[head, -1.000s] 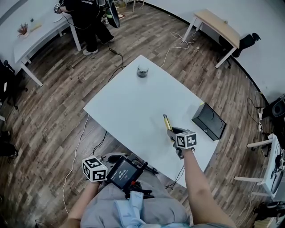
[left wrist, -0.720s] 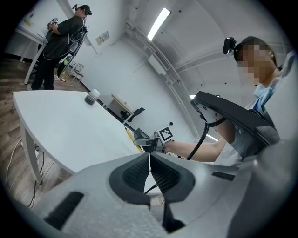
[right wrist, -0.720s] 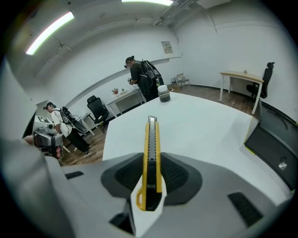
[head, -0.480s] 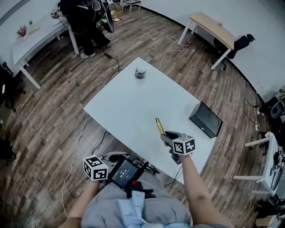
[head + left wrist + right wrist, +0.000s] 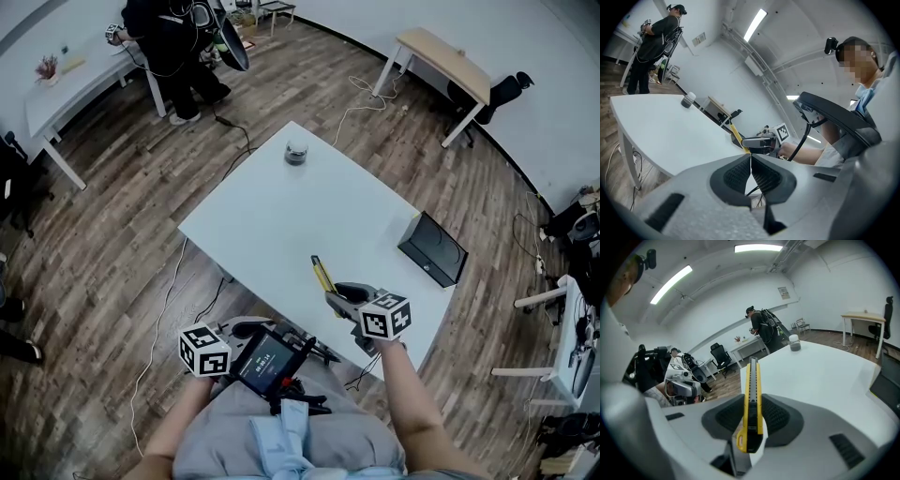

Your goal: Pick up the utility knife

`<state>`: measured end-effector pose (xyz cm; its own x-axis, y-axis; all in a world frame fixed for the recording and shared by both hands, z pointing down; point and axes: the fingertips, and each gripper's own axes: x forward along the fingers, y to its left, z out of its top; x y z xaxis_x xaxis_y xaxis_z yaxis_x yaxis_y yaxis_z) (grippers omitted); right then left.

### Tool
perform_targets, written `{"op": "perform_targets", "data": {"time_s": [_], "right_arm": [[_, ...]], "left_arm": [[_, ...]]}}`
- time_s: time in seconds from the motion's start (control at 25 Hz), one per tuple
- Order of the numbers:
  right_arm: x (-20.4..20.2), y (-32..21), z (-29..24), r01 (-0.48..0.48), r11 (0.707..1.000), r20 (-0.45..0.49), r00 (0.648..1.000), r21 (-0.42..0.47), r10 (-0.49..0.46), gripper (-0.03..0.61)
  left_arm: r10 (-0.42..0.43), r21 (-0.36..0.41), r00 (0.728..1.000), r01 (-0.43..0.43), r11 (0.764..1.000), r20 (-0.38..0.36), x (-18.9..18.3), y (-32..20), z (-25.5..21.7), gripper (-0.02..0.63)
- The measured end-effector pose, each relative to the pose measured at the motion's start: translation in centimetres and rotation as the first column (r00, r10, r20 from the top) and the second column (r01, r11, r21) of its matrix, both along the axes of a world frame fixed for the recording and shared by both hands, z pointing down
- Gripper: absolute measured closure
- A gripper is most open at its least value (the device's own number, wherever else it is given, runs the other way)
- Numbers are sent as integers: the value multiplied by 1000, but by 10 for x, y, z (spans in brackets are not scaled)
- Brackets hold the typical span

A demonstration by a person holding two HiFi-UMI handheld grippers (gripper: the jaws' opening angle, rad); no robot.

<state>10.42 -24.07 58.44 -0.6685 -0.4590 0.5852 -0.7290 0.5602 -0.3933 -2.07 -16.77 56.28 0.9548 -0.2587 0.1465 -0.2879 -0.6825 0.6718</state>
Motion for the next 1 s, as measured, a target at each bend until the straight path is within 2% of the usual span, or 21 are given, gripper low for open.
{"op": "perform_targets", "data": {"time_s": [0.6,1.0], "right_arm": [[-34,27,-44,48,997,97,994,61,-54,462],[-43,37,-66,48,992,160,985,113,-66,462]], "left_arm": [[26,25,1000,-26,999,-7,1,-3,-7,595],[44,36,999,-43,998,-7,5,-3,-10,595]]}}
